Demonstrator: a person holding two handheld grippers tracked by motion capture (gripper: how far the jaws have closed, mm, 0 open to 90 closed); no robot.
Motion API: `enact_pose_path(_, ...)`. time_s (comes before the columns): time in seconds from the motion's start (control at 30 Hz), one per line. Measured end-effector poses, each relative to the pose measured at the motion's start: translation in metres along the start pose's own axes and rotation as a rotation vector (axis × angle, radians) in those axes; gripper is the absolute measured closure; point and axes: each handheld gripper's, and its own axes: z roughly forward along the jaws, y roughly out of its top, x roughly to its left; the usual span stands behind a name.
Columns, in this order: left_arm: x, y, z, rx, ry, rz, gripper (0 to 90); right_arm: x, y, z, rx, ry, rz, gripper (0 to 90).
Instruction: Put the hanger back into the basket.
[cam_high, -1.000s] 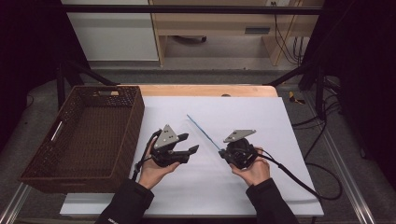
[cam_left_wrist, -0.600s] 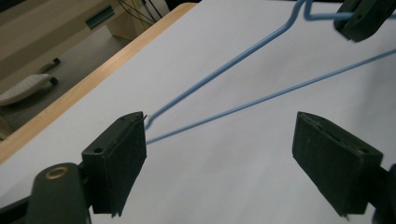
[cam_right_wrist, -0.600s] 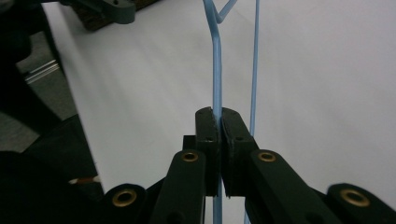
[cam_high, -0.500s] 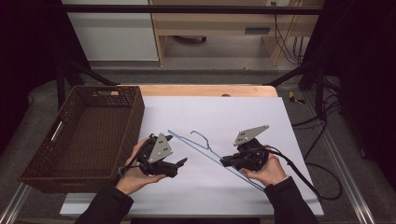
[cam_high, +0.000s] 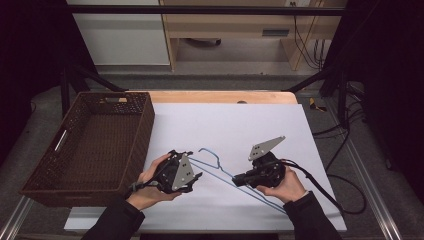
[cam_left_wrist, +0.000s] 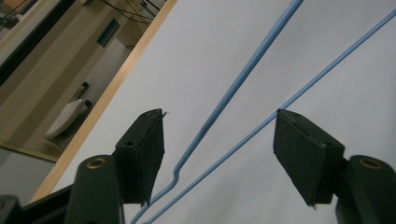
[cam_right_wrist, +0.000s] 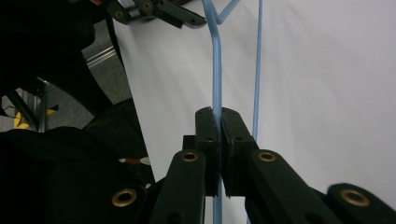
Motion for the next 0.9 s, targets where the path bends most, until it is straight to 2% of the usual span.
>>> enact_pose_path(0.3, -0.008, 0.003, 0.014, 0.025, 0.023, 0.092, 51.6, 0.0, 0.0, 0.006, 0.011, 0.024, 0.013, 87.8)
enact_pose_path(0.43, -0.009, 0.003, 0.018, 0.027, 0.032, 0.108, 60.7, 0.0, 0.0, 0.006, 0.014, 0.042, 0.014, 87.8)
enact_pose_path(0.67, -0.012, 0.003, 0.019, 0.044, 0.054, 0.164, 78.3, -0.001, -0.001, 0.007, 0.007, 0.049, 0.021, 87.8)
enact_pose_path(0.7, -0.013, 0.003, 0.018, 0.05, 0.065, 0.186, 79.6, -0.001, -0.001, 0.007, 0.005, 0.051, 0.023, 87.8)
enact_pose_path(0.8, -0.016, 0.003, 0.019, 0.044, 0.067, 0.18, 80.6, -0.002, -0.002, 0.007, 0.006, 0.046, 0.028, 87.7)
enact_pose_path(0.9, -0.016, 0.004, 0.019, 0.069, 0.072, 0.21, 82.1, -0.003, -0.001, 0.007, 0.01, 0.04, 0.029, 87.6)
